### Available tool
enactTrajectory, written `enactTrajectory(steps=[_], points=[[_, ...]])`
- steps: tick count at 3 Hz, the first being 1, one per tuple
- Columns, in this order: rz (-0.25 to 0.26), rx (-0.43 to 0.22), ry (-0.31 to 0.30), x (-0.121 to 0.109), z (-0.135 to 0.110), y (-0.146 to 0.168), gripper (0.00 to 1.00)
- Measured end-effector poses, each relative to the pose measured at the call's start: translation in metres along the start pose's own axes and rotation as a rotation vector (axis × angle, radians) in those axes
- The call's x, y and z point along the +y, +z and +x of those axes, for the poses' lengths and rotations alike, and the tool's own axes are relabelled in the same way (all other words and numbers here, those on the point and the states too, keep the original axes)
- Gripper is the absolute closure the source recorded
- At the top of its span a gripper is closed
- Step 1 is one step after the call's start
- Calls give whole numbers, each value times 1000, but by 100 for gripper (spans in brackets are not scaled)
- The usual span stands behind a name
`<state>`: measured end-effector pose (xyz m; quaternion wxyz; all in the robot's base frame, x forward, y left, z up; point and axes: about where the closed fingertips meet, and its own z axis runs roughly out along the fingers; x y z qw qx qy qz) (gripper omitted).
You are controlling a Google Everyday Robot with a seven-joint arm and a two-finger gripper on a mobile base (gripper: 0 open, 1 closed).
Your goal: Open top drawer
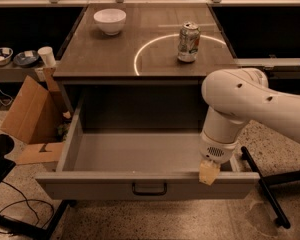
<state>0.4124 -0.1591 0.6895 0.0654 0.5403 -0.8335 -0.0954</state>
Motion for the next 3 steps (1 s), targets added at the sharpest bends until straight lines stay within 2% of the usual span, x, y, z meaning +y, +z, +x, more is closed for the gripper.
enactTrajectory(steps=[2,3], points=[[0,0,0,0,0,0,5],[0,0,0,0,0,0,0]])
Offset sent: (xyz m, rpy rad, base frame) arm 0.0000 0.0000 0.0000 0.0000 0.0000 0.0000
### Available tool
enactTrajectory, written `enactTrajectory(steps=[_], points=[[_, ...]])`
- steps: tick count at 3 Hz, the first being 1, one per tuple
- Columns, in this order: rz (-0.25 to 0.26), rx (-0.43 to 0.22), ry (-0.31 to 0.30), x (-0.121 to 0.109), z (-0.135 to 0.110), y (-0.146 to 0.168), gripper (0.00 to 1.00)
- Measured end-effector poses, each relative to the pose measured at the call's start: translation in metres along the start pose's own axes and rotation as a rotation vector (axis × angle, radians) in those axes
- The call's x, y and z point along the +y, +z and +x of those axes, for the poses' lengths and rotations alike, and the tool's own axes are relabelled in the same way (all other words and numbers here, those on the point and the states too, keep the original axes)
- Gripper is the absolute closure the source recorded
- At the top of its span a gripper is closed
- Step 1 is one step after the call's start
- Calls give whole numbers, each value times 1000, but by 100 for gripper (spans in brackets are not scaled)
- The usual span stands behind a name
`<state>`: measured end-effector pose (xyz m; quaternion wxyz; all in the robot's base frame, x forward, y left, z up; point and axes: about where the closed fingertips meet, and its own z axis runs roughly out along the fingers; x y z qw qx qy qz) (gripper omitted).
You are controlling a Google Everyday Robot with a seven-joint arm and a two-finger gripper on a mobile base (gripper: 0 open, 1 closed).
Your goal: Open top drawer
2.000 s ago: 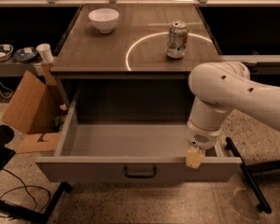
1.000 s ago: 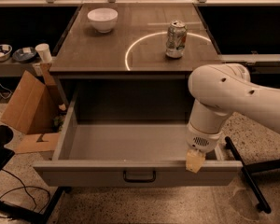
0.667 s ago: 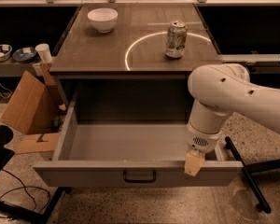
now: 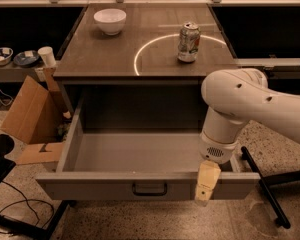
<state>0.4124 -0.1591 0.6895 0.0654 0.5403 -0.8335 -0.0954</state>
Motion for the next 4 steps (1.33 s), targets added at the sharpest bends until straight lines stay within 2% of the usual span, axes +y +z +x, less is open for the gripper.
enactTrajectory(steps=[1,2,4], points=[[-47,32,10,20,13,19,18],[-117,61,43,57,33,34,41],[-117,61,44,58,33,25,88]])
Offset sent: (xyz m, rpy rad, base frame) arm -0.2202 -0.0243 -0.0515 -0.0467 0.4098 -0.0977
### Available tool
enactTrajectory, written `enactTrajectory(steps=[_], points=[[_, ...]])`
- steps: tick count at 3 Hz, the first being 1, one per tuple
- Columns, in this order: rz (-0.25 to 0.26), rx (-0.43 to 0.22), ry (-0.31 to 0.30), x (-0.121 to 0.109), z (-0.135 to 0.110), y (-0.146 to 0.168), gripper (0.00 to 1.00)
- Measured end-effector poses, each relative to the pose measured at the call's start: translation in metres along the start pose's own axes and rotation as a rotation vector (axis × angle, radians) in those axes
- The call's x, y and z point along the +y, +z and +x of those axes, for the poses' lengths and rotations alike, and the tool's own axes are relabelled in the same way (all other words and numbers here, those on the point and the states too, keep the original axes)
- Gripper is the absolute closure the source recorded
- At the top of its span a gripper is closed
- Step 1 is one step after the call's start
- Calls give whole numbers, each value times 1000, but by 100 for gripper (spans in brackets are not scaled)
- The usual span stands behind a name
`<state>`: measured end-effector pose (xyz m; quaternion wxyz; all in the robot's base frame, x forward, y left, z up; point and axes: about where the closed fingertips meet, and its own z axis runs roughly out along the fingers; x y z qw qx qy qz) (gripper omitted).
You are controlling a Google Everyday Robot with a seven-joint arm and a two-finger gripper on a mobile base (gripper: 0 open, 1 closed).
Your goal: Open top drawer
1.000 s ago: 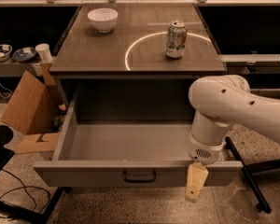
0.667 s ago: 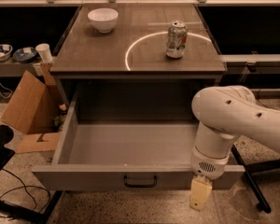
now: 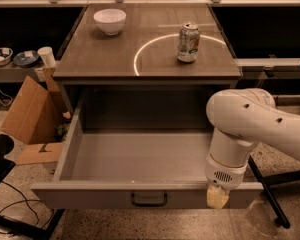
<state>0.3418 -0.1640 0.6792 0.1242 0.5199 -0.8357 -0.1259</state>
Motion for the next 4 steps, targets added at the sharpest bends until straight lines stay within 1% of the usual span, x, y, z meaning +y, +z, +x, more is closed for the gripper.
enactTrajectory(steps=[1,2,3,4], points=[[-3,4,5,3,2,-2,100],[-3,4,5,0,3,-3,100],[-3,4,5,0,3,-3,85],[-3,4,5,0,3,-3,62]])
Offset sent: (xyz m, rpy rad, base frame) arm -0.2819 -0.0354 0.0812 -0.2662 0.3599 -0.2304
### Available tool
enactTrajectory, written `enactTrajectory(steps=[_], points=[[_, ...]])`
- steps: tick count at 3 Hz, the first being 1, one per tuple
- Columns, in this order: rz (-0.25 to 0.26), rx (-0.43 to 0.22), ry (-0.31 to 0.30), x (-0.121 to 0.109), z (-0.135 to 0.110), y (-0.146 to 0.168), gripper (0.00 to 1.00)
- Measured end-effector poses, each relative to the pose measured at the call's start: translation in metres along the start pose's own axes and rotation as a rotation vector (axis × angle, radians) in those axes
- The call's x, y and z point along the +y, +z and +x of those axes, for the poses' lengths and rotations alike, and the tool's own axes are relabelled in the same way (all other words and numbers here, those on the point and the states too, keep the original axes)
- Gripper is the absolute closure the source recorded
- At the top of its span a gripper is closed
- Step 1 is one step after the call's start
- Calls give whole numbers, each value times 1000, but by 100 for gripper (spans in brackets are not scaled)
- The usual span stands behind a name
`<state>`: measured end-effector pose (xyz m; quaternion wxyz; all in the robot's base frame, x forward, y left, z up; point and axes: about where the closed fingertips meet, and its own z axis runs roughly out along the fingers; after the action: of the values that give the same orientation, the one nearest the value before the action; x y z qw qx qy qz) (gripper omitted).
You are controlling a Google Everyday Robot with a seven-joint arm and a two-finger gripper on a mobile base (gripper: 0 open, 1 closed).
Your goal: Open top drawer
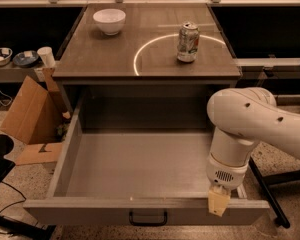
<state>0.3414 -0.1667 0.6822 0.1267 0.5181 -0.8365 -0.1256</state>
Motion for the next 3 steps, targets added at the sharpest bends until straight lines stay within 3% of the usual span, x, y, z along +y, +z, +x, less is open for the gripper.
enactTrajectory(steps=[1,2,3], points=[[0,0,0,0,0,0,31],[0,0,0,0,0,0,8],[31,6,-15,4,3,-21,0]])
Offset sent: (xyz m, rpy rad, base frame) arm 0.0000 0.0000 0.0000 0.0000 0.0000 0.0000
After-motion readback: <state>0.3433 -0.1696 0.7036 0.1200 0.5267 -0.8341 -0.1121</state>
